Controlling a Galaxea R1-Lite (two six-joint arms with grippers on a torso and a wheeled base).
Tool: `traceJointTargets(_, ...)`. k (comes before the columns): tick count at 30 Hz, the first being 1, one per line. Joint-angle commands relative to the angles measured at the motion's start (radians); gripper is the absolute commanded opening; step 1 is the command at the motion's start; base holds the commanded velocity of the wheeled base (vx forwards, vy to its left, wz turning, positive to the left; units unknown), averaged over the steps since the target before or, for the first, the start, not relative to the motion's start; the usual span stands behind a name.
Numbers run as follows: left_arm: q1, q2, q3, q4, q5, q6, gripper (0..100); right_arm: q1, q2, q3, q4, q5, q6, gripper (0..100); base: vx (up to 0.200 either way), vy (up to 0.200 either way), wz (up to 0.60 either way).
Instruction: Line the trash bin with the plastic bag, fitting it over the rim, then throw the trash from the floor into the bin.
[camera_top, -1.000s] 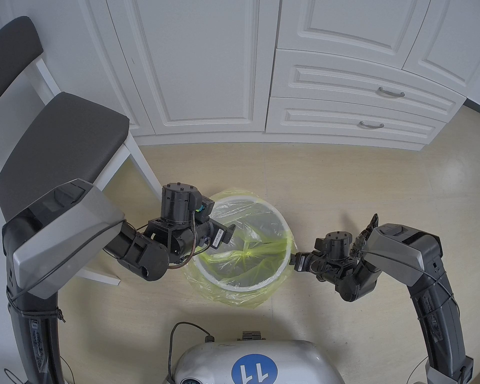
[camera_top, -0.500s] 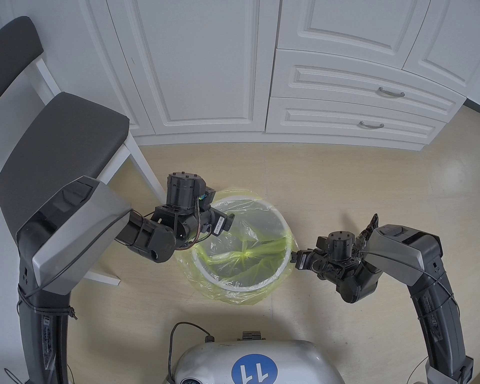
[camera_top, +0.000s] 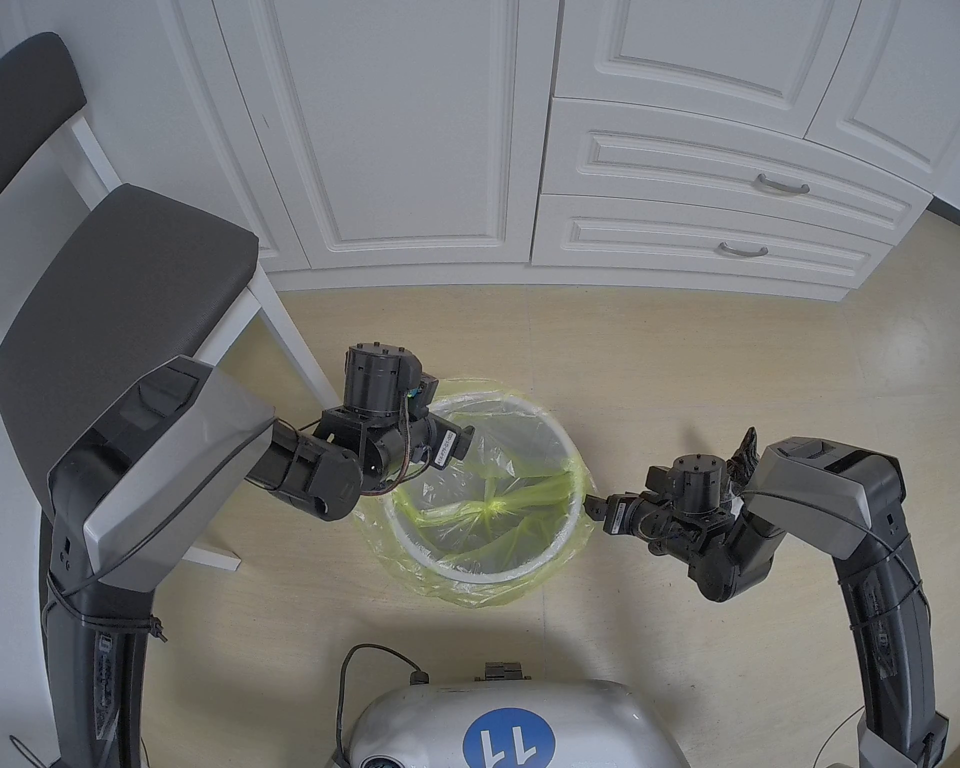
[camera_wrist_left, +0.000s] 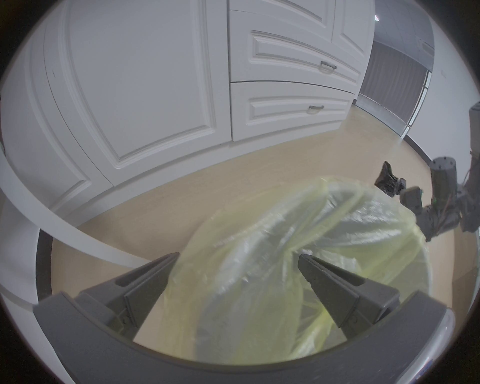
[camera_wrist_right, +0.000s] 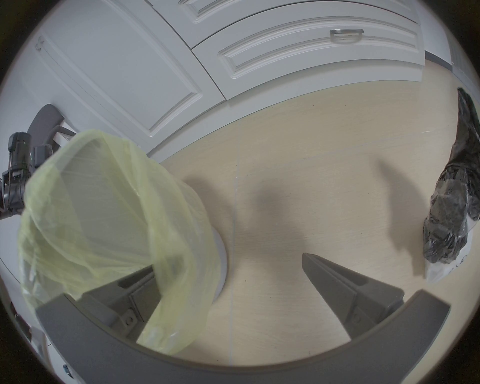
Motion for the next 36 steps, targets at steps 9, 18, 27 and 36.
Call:
traceJointTargets(9, -0.043, -0.218, 0.212, -0.004, 0.009, -0.003, 100, -0.115, -0.22, 0.367, -0.206, 0.2, -0.21, 100, 0.0, 0.0, 0.0)
traceJointTargets(18, -0.065, -0.448, 0.443, -0.022, 0.007, -0.084, 100, -0.181, -0.357, 0.548, -0.403, 0.245, -0.297, 100, 0.0, 0.0, 0.0)
traceJointTargets(27, -0.066, -0.779, 0.739, -0.079, -0.003, -0.152, 100, -0.18, -0.694, 0.778, -0.406, 0.32, -0.345, 100, 0.0, 0.0, 0.0)
traceJointTargets(36, -0.083, -1.017, 0.92, -0.107, 0.0, -0.21, 100, -0.166, -0.94, 0.866, -0.406, 0.343, -0.34, 100, 0.0, 0.0, 0.0)
